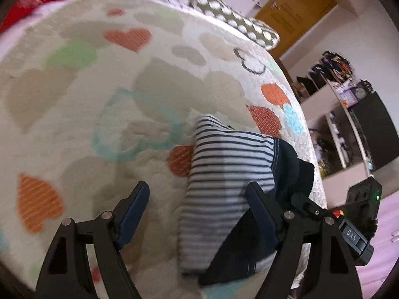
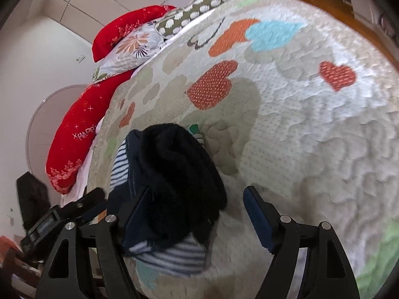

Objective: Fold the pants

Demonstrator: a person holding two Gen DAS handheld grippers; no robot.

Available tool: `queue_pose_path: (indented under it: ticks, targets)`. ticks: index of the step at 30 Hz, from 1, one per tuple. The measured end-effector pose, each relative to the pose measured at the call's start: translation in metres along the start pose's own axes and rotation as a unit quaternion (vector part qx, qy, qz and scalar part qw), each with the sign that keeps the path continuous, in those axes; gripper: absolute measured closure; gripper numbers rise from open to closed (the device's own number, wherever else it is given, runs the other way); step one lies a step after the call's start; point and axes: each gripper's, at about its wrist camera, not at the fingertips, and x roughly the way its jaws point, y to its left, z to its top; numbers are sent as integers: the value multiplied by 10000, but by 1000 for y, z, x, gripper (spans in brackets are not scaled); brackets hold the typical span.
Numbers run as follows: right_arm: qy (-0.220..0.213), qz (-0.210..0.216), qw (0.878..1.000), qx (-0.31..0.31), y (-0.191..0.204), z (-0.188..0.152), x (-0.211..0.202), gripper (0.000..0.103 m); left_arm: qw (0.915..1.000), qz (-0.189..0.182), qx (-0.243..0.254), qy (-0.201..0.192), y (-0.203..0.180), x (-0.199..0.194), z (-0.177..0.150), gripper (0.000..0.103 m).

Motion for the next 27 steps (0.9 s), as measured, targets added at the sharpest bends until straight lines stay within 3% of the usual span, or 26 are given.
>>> queue_pose_path:
  ticks: [4,5,6,7,11,17,21,23,25,27]
  targets:
    - [83,367,9993,14,3,12,16,22,9983,-431,326,214,-11,26,7,25]
    - [124,438,9990,-25,4,14,20,27,9978,-450,420,229,-15,29,6,29]
    - [223,564,9981,-88,6,16,26,36,9974,-486,483,241,-18,30,5,48]
    - [357,623,9974,-82,7,17,31,53,9968,-481,581,268,-22,30,2,51]
    - [417,800,9958,-131,9,19,26,65,9962,-515,691,111,-32,19,2,62]
    - [247,1034,9939,-305,31,49,14,66,9964,-623,564,-52,-39,13,48,62]
    - [55,928,9940,-578,53,87,21,66,9969,-290,641,-345,-44,19,90,61]
    - [-9,766,9946,-695,57,105,32,65,9971,92,662,-376,-42,34,111,60]
    - [-78,426,9960,-776,54,120,48,58,9959,607,595,-319,-32,53,122,59]
    - [-77,-312,9964,-785,45,127,67,51,9970,670,383,-101,-16,73,127,51]
